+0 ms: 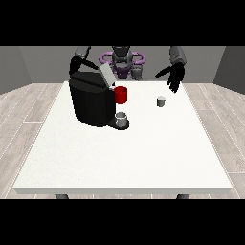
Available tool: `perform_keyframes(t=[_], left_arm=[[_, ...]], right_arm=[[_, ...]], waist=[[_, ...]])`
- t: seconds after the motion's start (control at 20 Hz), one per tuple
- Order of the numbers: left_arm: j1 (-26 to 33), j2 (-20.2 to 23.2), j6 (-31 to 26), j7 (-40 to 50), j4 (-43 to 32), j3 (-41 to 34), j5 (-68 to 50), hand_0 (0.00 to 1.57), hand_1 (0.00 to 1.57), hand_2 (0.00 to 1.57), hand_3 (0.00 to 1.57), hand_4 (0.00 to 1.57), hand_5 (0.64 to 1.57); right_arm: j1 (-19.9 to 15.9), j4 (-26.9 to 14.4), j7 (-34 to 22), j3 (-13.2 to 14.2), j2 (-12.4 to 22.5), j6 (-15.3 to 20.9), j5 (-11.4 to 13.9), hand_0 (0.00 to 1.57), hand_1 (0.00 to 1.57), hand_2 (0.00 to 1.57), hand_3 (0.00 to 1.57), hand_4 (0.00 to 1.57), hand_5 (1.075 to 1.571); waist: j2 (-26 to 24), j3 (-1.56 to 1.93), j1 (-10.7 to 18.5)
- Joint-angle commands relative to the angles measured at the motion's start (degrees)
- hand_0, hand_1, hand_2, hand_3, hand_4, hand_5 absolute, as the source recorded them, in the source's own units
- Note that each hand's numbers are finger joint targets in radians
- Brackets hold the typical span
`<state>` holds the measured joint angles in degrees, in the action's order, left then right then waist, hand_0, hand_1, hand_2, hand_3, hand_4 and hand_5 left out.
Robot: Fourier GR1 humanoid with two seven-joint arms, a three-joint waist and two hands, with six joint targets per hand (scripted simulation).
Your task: Insert the coffee pod into the coffee machine and close the lid
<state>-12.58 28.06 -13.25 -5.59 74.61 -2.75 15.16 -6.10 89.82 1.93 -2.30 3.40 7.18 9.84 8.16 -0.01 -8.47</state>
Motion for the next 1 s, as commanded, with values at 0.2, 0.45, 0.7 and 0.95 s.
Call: perform_keyframes(t=[0.2,0.45,0.7,0.95], left_arm=[[-7.07,1.70,0.22,-4.97,-14.29,0.73,7.27,0.00,0.00,0.00,0.00,0.00,1.571],[-11.06,-0.29,2.58,-3.87,-18.06,3.07,12.23,0.00,0.00,0.29,0.00,0.00,1.571],[-12.97,-2.79,6.90,-6.25,-19.25,3.72,15.92,0.95,0.95,0.97,0.66,0.00,1.571],[-16.02,-3.73,14.86,-7.61,-22.91,6.11,23.29,1.07,1.07,1.13,0.93,0.46,1.571]], right_arm=[[-2.68,0.45,-3.66,-2.02,-2.43,2.18,2.13,0.00,0.00,0.00,0.00,0.00,1.571],[-5.00,-2.29,-7.84,-4.23,-3.34,5.41,4.07,0.00,0.00,0.00,0.00,0.00,1.571],[-5.10,-10.44,0.43,1.50,-3.36,3.42,-1.32,0.00,0.00,0.00,0.00,0.00,1.571],[-9.14,-8.83,-3.17,0.71,-2.49,1.90,-0.82,0.00,0.00,0.00,0.00,0.00,1.571]], waist=[[3.53,-0.02,-0.99],[3.86,-0.01,0.33],[3.43,0.03,2.55],[5.54,0.01,0.30]])
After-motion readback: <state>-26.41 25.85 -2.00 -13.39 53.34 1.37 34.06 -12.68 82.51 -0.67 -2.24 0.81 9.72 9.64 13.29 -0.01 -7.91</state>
